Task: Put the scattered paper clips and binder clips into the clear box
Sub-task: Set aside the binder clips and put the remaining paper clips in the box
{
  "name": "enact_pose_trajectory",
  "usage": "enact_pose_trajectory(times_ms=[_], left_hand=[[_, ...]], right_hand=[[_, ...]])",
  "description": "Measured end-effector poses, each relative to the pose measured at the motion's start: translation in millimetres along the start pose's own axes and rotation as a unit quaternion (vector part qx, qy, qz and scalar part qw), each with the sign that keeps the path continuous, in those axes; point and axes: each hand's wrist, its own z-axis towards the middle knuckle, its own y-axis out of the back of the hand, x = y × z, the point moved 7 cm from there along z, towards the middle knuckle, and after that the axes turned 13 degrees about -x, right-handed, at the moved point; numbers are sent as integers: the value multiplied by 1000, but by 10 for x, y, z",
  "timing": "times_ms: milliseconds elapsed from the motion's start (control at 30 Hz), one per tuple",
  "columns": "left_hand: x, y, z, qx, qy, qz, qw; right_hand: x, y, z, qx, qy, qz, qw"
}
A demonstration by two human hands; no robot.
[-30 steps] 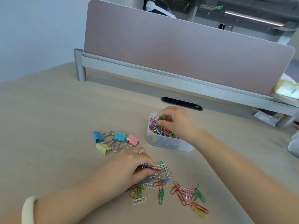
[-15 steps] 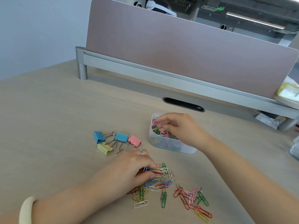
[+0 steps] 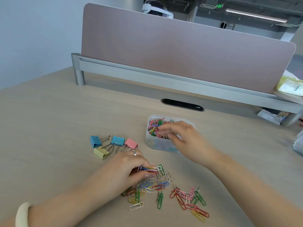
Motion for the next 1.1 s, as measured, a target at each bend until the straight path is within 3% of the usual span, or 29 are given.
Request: enact_pose_trajectory(times_ms=[133,333,567,1100], left_hand=[[19,32,24,-4,20,13,1000],[-43,131,244,-57,69,-19,996],[165,180,947,-119,117,8,986],[224,-8,1117,-89,115,85,986]], right_hand=[[-4,207,-198,-44,-25,54,997],[-101,134,-795,2,-36,79,996],[-182,0,-837,6,-55,110,992],[-214,11,-888,14,-69,142,987]])
